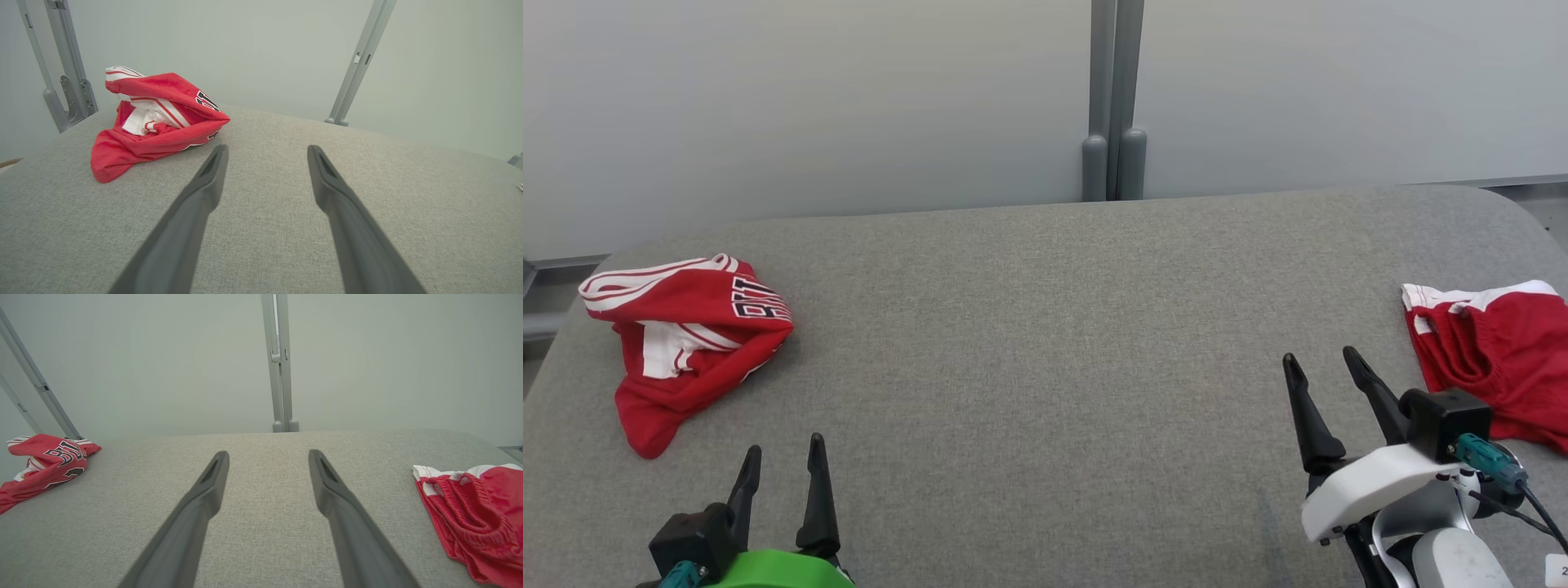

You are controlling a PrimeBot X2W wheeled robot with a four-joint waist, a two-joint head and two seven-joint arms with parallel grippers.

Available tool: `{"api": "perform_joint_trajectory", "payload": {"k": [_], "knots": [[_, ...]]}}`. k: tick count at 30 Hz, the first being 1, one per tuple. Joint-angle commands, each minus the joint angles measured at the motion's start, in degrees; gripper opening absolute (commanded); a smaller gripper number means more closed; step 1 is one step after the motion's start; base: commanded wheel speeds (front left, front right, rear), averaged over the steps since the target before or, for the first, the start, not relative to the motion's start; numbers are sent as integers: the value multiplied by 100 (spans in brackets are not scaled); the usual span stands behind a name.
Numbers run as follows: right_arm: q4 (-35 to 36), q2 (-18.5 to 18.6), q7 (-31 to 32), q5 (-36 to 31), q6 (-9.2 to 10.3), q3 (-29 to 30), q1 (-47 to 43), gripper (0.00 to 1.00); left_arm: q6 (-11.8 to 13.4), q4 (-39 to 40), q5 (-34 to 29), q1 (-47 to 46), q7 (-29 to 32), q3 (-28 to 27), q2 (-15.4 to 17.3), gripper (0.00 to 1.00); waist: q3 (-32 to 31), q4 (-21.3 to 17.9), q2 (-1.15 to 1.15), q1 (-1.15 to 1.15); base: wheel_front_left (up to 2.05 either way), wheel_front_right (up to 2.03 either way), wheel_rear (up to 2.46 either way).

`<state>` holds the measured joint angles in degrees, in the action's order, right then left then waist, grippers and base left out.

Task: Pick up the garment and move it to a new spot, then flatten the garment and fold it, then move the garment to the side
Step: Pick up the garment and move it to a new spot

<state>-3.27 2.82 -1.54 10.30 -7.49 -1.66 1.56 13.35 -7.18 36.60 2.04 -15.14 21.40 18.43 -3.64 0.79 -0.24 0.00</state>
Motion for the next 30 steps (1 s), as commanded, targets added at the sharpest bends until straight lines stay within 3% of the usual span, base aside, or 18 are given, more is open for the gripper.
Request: {"api": "perform_joint_trajectory", "payload": {"k": [1, 20, 26, 29, 30], "knots": [[29, 14, -25, -35, 0, 22, -45, 100, 16, 23, -37, -24, 8, 4, 25, 100, -3, 10, 24, 0, 0, 0, 0], [-106, 13, -161, -4, 0, 74, 21, 100, 28, 90, -72, -97, 5, 15, 6, 100, 26, 150, 24, 0, 0, 0, 0], [-52, 13, -185, 3, 0, 100, -30, 100, 53, 111, -104, -173, 9, 3, 15, 100, 51, 568, 24, 0, 0, 0, 0], [-12, 13, -210, 23, 0, 123, -37, 100, 51, 119, -116, -202, 19, -4, 49, 100, 80, 1000, 24, 0, 0, 0, 0], [6, 13, -223, 44, 0, 118, -16, 100, 67, 131, -117, -216, 17, -24, 64, 100, 101, 1311, 24, 0, 0, 0, 0]]}}
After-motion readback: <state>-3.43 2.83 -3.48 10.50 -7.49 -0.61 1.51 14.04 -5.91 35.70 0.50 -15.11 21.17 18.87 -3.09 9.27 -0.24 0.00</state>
